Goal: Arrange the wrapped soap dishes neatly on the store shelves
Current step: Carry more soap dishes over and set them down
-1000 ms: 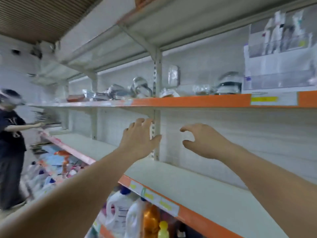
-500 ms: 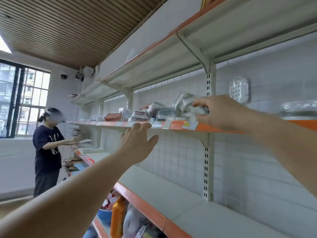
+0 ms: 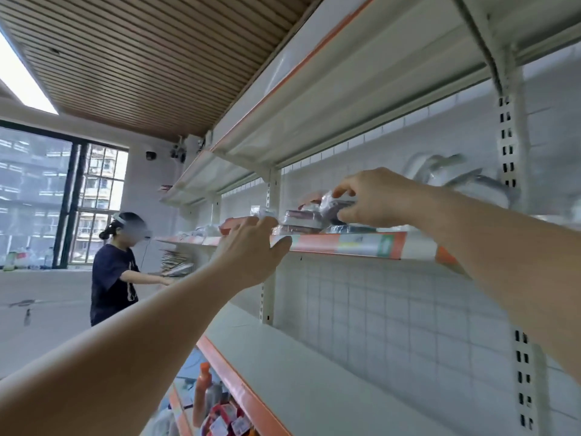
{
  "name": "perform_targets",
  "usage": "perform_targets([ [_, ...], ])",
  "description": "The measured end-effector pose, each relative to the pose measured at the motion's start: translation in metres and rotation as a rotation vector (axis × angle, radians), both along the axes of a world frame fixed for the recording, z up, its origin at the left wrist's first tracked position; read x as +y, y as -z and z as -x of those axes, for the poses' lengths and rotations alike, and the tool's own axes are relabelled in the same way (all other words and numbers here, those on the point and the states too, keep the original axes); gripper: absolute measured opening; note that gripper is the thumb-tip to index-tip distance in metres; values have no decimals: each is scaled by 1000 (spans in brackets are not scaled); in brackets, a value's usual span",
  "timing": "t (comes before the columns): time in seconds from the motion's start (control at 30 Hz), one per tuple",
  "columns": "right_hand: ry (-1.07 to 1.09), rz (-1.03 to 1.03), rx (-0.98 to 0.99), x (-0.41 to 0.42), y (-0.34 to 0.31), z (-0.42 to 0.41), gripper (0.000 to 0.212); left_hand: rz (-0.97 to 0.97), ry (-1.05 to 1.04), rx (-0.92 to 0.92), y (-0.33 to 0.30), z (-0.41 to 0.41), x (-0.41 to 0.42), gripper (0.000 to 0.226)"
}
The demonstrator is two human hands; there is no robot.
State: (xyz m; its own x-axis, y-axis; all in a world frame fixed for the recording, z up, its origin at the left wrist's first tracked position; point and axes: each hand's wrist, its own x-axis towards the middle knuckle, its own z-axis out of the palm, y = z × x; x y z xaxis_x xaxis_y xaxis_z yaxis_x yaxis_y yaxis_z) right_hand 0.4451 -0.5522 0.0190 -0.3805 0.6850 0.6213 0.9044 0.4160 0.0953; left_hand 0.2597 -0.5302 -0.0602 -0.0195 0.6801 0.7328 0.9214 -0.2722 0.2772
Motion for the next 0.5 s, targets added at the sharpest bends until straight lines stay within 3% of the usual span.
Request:
perform_targets([
  [0.5, 206, 22, -38, 217, -17, 195, 46, 64, 35, 103, -9, 205, 246, 47],
])
